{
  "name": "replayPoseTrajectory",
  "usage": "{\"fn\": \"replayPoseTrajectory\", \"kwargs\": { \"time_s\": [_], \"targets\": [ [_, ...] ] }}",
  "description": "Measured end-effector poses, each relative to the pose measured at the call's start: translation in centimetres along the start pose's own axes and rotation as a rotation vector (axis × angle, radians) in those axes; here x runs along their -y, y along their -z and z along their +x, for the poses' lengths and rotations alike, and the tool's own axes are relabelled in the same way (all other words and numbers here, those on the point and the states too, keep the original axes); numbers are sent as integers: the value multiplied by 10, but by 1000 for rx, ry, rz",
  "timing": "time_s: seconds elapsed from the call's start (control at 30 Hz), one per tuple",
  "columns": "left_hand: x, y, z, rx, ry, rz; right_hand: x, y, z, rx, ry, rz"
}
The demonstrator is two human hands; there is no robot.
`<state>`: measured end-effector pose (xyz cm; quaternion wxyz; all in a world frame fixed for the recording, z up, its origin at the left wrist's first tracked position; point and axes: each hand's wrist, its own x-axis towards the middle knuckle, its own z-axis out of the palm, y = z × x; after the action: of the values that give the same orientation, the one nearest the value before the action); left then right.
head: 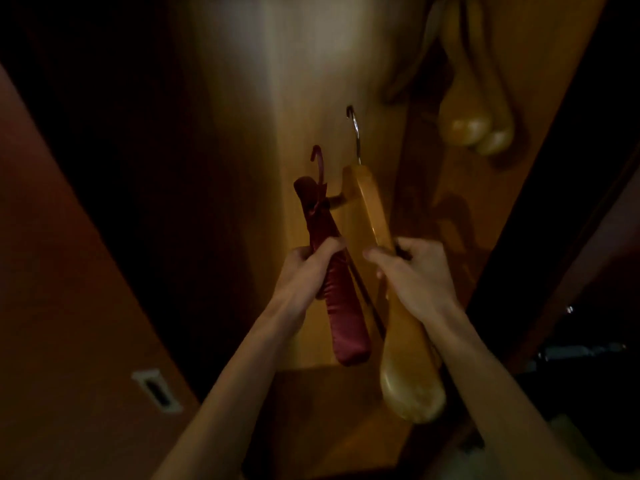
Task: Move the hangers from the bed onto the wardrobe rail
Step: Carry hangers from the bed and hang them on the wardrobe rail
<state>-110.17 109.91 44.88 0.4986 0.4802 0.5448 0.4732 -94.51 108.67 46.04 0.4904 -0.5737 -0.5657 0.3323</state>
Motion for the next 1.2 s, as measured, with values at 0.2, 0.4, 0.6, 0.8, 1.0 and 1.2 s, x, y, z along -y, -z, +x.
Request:
{"fn": "replayPoseTrajectory", "kwargs": {
  "time_s": [0.2, 0.4, 0.6, 0.8, 1.0, 1.2],
  "targets": [
    [-101, 8, 76, 16, -145, -28, 70, 3, 88, -62, 87, 84],
    [-178, 9, 127, 83, -249, 3, 131, 8, 143, -222, 162, 139],
    [-228, -7, 161, 287, -295, 19, 168, 16, 182, -321, 149, 233],
    [-253, -30, 189, 353, -340, -39, 178, 30, 215, -389, 99, 208],
    [-267, -52, 220, 353, -282, -99, 178, 37, 237, -381, 56, 142],
    [-271, -77, 245, 355, -240, -85, 165, 49, 249, -397, 23, 140]
  ]
}}
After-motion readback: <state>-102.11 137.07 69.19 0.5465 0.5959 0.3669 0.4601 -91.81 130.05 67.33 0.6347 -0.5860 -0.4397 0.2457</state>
